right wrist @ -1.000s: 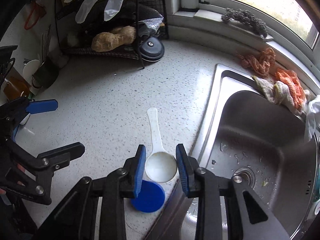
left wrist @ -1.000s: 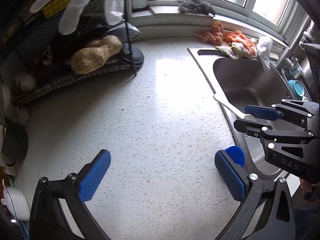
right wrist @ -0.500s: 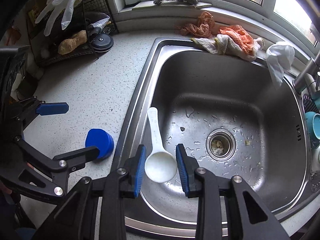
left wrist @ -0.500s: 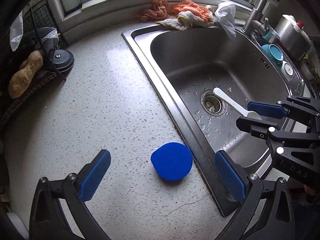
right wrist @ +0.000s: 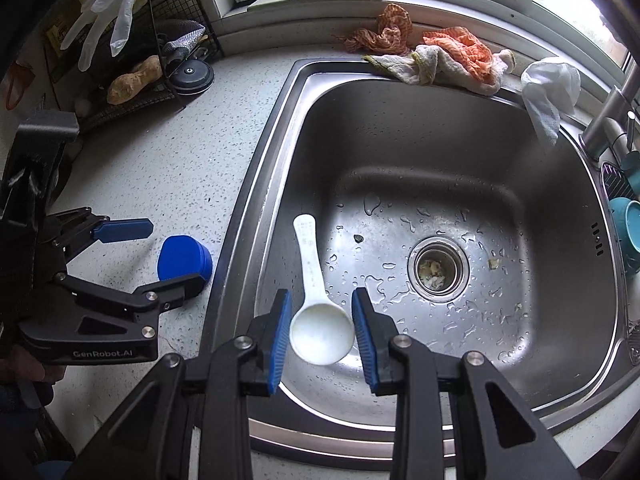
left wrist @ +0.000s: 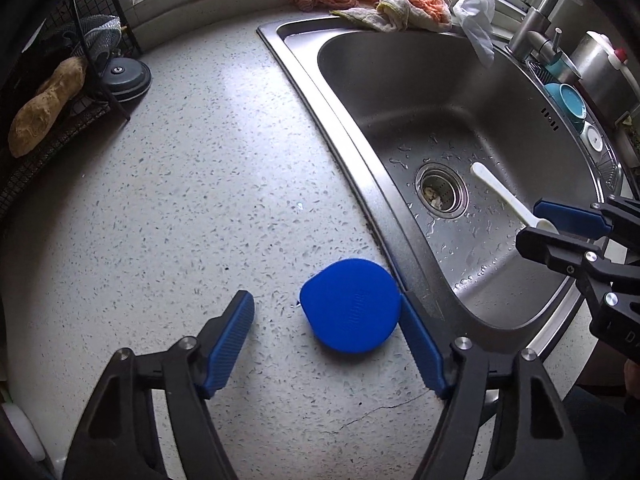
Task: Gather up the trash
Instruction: 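Grasp the white scoop with the right tool while the left grasps the blue lid, then carry the blue lid and white scoop down from the counter to the red bin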
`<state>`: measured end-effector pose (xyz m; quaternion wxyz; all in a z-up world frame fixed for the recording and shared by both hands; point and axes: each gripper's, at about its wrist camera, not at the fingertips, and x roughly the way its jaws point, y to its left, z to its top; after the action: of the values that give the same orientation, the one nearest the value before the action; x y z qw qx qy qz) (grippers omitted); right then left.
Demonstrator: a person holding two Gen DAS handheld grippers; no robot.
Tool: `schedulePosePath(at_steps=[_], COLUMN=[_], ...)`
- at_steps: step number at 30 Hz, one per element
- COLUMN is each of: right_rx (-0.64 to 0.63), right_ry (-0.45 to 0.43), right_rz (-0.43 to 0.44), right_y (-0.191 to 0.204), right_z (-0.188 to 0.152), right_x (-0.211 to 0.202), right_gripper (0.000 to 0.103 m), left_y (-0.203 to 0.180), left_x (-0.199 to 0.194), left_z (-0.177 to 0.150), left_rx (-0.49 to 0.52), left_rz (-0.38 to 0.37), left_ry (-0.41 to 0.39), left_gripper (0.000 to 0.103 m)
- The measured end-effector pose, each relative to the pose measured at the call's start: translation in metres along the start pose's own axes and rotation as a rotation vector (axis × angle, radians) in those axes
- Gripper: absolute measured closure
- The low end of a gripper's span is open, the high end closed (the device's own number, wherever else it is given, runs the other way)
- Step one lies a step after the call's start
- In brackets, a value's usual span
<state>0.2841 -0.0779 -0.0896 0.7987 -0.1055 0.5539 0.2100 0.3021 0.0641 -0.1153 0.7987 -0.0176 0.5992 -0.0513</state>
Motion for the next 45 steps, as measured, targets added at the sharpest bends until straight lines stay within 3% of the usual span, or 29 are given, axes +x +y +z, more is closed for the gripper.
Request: schedulePosePath(at_steps=[3, 5, 15, 23, 33, 45], right_rx=[-0.017, -0.022, -0.036, -0.040, -0.068, -0.065], right_ry=[0.008, 0.010, 0.018, -0.017, -0.072, -0.125], right_rz=[0.003, 0.004, 0.024, 0.048, 0.073, 0.061], right_y=[0.002, 0.004, 0.007, 0.004, -0.014, -0.056], right_z=[0.003, 0.004, -0.002, -0.028, -0.080, -0.170], right_x=[0.003, 0.004, 0.000, -0.025, -0.068, -0.128], right_gripper=[0.074, 0.074, 0.074, 0.074, 0.074, 0.074], left_y=[0.000, -0.002, -0.010, -0.032, -0.102, -0.214], left_x=[-0.001, -0.002, -0.006, -0.029, -0.066, -0.088], left_z=[-0.001, 0.000, -0.010, -0.031, -0.063, -0.114], left_rx=[-0.002, 0.004, -0.010, -0.022, -0.009, 0.030], left_rz=[-0.003, -0.012, -0.019, -0.003, 0.033, 0.030], left_ry=[-0.011, -0.021, -0.006, -0.030, -0.088, -0.141], left_gripper=[0.041, 0.057, 0.057, 0.057, 0.057, 0.057])
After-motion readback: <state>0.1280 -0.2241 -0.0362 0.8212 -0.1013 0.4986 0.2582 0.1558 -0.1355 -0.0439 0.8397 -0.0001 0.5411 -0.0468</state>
